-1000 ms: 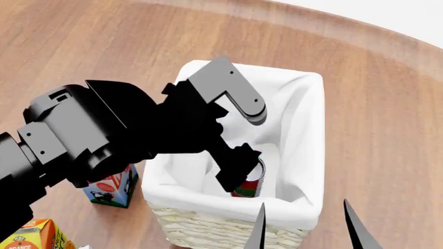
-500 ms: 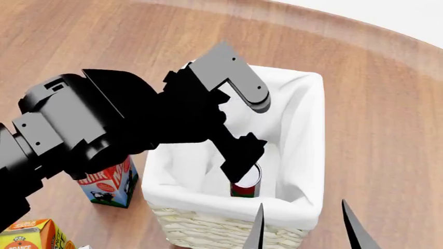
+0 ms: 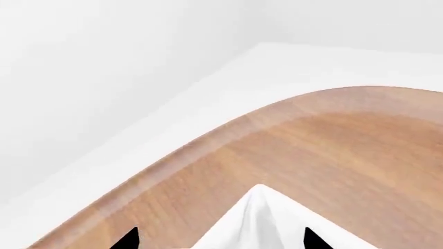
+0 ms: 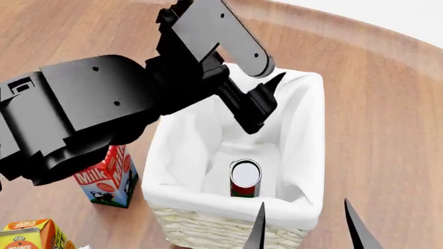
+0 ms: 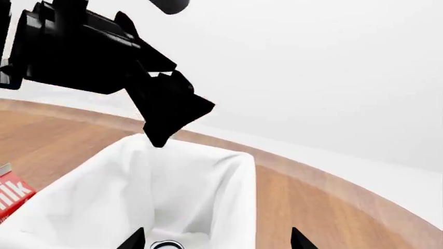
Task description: Pick up the tomato sauce, and put it in the basket.
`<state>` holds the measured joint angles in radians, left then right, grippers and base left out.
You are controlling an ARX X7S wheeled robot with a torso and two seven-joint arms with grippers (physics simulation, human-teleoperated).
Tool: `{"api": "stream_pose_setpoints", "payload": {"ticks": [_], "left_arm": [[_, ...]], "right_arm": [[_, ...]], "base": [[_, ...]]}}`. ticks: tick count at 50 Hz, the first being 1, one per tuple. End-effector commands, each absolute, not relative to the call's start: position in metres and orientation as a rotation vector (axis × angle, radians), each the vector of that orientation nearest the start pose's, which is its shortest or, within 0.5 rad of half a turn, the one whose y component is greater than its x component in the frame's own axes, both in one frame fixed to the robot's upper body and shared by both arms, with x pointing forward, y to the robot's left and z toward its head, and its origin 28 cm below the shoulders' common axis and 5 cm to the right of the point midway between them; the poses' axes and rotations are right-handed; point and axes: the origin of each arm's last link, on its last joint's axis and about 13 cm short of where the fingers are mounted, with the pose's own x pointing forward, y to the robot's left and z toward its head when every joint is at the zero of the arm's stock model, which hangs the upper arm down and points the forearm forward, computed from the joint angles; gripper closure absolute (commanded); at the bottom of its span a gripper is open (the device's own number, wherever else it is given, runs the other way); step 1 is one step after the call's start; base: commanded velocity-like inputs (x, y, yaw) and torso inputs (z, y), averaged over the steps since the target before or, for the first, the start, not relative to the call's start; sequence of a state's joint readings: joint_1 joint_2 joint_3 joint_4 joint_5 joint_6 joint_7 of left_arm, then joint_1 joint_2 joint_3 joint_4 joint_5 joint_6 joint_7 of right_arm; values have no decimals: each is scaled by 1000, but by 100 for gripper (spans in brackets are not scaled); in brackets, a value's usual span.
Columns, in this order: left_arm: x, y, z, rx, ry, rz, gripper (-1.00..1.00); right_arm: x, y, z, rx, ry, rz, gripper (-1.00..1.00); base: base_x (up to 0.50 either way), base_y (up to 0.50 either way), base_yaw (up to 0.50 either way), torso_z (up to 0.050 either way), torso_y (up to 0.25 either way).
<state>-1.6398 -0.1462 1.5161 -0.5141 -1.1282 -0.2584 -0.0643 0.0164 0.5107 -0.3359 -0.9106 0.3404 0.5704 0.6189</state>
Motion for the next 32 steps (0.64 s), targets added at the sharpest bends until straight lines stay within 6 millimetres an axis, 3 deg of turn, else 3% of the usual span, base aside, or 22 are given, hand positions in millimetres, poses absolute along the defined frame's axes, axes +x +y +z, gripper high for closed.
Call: {"api": "stream_pose_setpoints", "payload": {"ticks": [1,8,21,22,23,32], "left_arm": [[350,113,280,503,-404,-579,-100],[329,130,270,432,-476,-488,-100],[286,163,233,311,-512,-335,-100],[283,166,229,319,-500,-333,-100],[280,169,209,291,-492,-304,-100],[256,186,170,270,-458,-256,-100]], "right_arm": [[154,-94,141,-132,-206,-4,-100],[154,-93,142,-133,-208,-3,-100],[154,-92,143,-139,-210,1,-100],[154,-92,143,-139,-210,0,-100],[154,-92,142,-139,-209,-1,-100],[153,-94,141,-144,-205,-12,-100]], "base": [[0,0,0,0,0],[0,0,0,0,0],[0,0,0,0,0],[0,0,0,0,0],[0,0,0,0,0],[0,0,0,0,0]]}}
